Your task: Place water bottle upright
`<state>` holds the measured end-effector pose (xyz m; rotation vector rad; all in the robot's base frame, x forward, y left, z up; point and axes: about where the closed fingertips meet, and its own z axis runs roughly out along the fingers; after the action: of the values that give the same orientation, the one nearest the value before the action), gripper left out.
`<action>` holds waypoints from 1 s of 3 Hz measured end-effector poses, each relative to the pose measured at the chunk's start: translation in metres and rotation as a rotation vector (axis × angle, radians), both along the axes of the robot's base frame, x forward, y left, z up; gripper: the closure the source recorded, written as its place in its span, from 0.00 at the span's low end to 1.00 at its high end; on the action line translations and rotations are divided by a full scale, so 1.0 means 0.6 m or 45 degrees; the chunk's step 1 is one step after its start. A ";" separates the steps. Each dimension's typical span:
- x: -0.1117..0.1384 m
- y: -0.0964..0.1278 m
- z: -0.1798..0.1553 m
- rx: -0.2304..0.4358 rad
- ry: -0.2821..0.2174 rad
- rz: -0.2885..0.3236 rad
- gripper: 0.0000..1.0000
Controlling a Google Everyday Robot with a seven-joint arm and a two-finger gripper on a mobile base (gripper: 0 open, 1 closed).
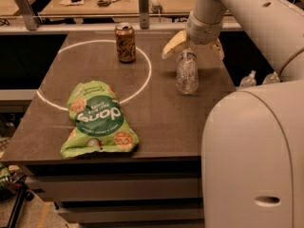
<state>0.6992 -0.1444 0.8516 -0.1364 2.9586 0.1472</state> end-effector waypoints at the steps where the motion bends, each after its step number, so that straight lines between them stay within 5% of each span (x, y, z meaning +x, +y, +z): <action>1: 0.010 -0.001 -0.005 0.005 0.003 -0.090 0.00; 3: 0.008 0.011 -0.034 0.041 0.075 -0.147 0.00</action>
Offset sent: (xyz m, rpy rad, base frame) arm 0.0031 0.0043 -0.0129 0.0347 0.0734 -0.1296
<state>0.7037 -0.1380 0.8315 0.0442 3.0113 0.1859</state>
